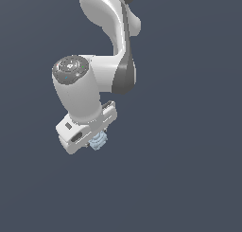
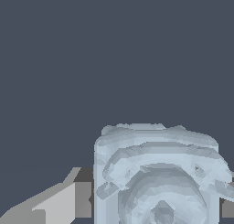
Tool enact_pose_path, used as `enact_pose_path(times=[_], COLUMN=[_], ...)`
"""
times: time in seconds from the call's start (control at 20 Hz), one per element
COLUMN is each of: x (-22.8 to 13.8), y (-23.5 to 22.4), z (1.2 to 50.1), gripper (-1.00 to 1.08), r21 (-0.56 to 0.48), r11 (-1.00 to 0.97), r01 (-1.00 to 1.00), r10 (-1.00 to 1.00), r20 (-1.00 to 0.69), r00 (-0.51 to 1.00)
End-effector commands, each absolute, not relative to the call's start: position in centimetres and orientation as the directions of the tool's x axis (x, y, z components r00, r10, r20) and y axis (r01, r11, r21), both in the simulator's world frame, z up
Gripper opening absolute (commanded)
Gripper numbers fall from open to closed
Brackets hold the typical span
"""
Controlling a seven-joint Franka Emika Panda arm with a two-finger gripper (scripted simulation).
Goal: Pick up the object and move it to a goal position.
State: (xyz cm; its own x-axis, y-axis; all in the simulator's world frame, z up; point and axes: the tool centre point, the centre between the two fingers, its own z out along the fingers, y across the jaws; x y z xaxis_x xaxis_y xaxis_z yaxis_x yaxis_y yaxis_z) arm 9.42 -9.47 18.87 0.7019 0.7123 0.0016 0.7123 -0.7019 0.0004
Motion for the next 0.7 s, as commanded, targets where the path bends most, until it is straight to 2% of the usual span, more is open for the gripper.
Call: enact_pose_path(times=[0.0,0.65], x=[9.9,11.2], y=[-10.0,-11.2], z=[20.5,24.0], gripper=[-1.0,-1.0], r21=[-0.001,0.0], r11=[-0.702,-0.702], r01=[0.713,0.712], r10=[0.713,0.712], r20=[0.001,0.0], r00=[0.702,0.702])
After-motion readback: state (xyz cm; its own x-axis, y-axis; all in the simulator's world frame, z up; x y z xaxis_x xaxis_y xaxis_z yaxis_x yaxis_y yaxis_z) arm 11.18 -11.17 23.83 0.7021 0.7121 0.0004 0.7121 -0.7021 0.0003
